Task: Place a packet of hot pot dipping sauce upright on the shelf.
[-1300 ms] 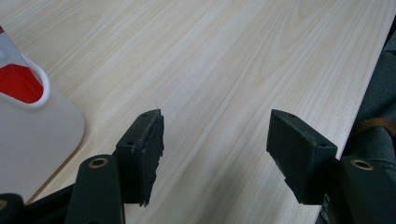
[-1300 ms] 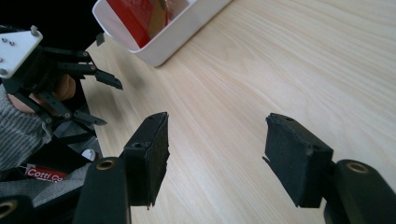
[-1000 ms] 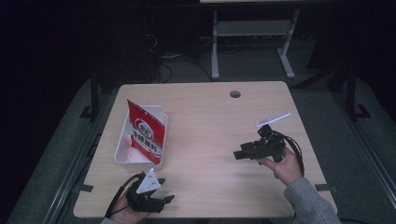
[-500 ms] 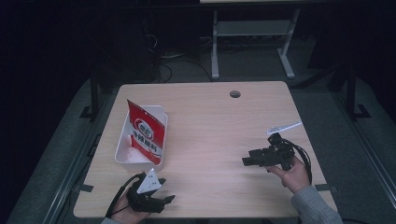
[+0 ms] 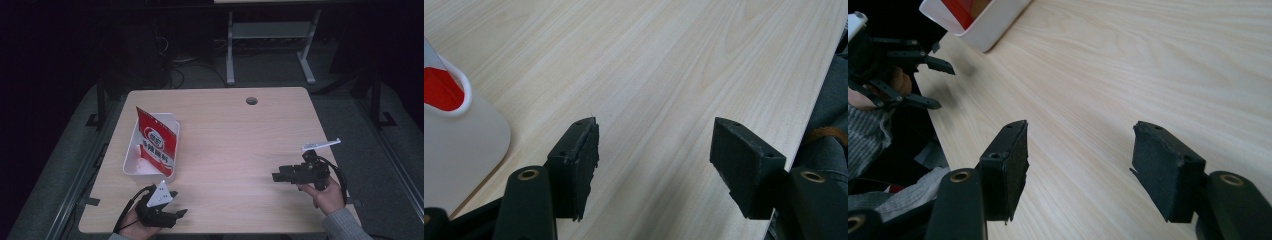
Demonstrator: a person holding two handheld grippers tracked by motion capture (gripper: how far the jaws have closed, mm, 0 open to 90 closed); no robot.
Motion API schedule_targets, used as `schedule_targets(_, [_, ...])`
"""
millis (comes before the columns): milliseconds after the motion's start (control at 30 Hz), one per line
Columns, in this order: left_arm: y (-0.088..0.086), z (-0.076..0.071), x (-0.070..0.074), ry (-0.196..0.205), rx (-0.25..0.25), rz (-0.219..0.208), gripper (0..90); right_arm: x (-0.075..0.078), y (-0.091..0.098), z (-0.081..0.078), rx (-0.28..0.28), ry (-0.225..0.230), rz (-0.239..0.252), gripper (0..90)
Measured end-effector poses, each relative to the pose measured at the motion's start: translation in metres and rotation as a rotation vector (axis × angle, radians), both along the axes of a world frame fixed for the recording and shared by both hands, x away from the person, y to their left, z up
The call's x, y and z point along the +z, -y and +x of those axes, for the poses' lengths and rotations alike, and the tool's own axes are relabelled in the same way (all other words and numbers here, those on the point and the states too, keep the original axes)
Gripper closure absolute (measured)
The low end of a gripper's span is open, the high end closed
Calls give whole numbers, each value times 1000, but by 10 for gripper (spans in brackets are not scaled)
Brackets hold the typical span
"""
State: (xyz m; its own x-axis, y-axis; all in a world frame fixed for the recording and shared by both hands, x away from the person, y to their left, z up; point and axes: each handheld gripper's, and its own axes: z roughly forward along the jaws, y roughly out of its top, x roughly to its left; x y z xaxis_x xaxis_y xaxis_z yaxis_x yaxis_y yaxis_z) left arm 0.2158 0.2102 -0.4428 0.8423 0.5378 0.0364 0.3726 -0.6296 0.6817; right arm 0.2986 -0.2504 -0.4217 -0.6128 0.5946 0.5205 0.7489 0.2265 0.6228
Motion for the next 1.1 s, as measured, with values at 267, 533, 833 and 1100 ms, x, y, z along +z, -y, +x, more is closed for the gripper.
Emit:
schedule_targets(267, [0, 0, 0, -3, 5, -5, 356, -10, 11, -11, -18, -8, -32, 380])
schedule_targets(533, [0, 1, -1, -5, 7, -6, 357, -15, 12, -21, -18, 8, -58, 380])
schedule_targets(833, [0, 0, -1, -8, 5, -7, 357, -22, 11, -32, -14, 25, -55, 380])
schedule_targets(1100, [0, 0, -1, -8, -2, -10, 357, -29, 9, -41, 3, 50, -34, 381])
